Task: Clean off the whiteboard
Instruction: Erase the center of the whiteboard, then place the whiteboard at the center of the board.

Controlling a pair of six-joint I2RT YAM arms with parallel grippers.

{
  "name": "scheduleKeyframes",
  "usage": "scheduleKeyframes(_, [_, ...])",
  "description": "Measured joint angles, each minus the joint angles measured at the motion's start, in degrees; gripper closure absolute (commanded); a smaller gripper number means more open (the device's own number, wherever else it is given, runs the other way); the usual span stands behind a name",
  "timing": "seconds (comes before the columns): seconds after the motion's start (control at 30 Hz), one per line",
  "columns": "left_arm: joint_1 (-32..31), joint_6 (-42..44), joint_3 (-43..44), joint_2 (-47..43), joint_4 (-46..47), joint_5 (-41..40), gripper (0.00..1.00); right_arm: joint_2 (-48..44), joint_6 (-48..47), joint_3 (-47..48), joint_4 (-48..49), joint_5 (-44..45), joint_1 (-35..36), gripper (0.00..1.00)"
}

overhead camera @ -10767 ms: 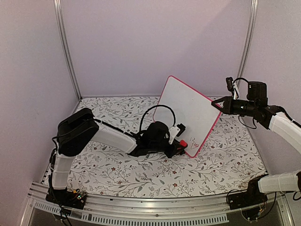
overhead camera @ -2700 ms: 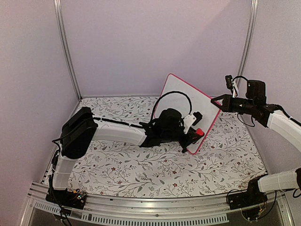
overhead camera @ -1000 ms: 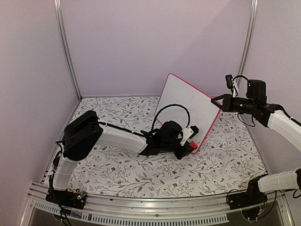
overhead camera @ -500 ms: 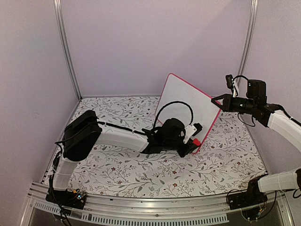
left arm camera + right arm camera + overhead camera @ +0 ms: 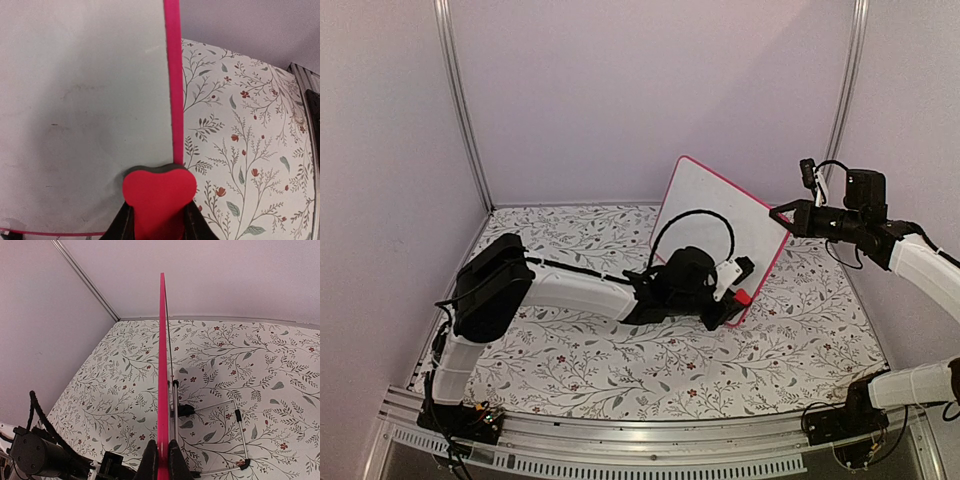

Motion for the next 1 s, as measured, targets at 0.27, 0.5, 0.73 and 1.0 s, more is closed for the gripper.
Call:
scheduleKeyframes(0.27, [0.5, -0.7, -4.4, -1.8, 7.3, -0.6, 1.0, -0.1, 0.3, 0.0, -0.4, -0.2, 0.1, 1.0])
scheduleKeyframes(0.5, [3.0, 0.0, -5.0, -9.4, 10.3, -4.0, 1.0, -0.1, 0.3, 0.0, -0.5, -0.1, 0.1, 1.0])
scheduleKeyframes(0.73, [4.8, -3.8, -15.6, -21.3, 12.1, -11.2, 1.0, -0.6, 0.5, 0.0, -1.0, 0.2, 0.2, 1.0])
scheduleKeyframes(1.0, [11.8, -13.7, -31.3, -28.7, 1.9, -20.2, 1.0, -3.4, 0.9, -0.8, -3.2, 1.1, 0.3, 0.98])
